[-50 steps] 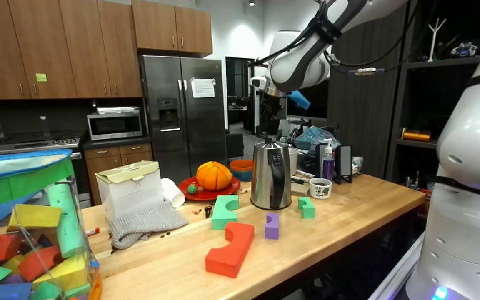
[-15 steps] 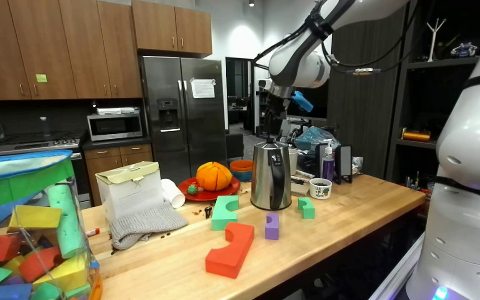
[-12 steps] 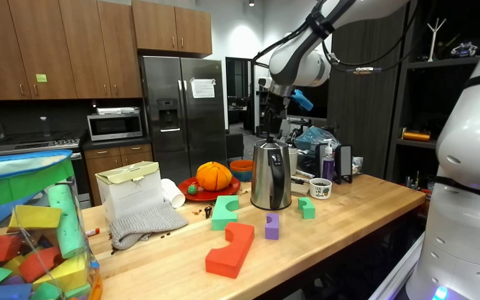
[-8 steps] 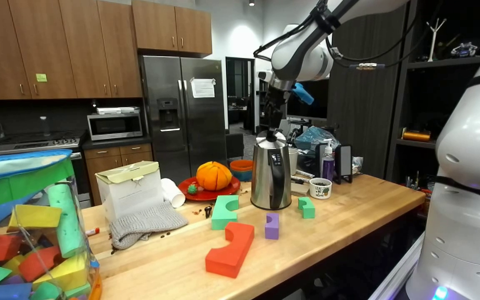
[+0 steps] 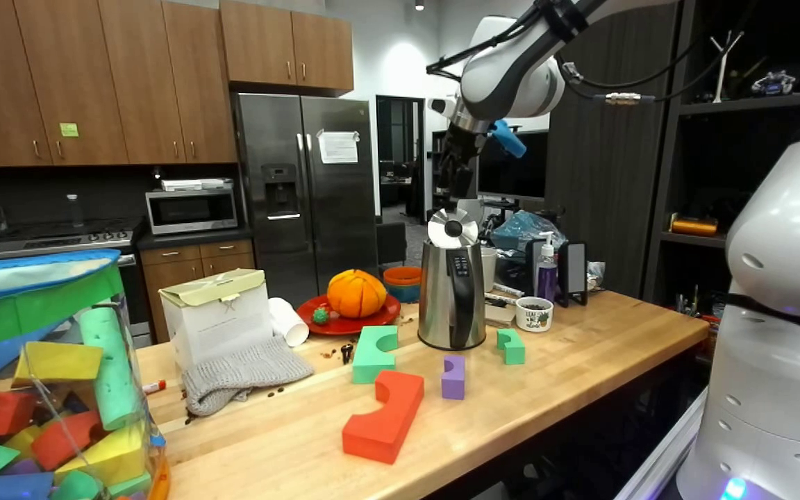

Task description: Open the lid of the kettle by pressing on the button at the center, push the kettle slightly forward and then close the lid

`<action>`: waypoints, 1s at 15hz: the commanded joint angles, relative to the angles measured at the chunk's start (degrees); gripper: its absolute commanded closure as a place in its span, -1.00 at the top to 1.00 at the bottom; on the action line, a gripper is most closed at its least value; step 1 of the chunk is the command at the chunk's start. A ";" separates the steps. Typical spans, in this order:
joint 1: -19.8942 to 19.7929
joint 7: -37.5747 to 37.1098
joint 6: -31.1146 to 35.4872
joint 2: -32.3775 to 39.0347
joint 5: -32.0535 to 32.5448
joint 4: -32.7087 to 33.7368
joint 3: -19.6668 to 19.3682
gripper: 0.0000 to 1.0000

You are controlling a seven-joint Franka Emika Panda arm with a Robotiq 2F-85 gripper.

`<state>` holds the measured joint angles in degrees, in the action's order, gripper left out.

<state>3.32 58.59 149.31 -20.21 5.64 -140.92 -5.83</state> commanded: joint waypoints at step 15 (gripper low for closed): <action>-1.50 -2.62 8.38 -21.69 15.51 -20.85 1.98 1.00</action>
<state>2.92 56.29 155.25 -37.07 18.41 -157.14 -4.45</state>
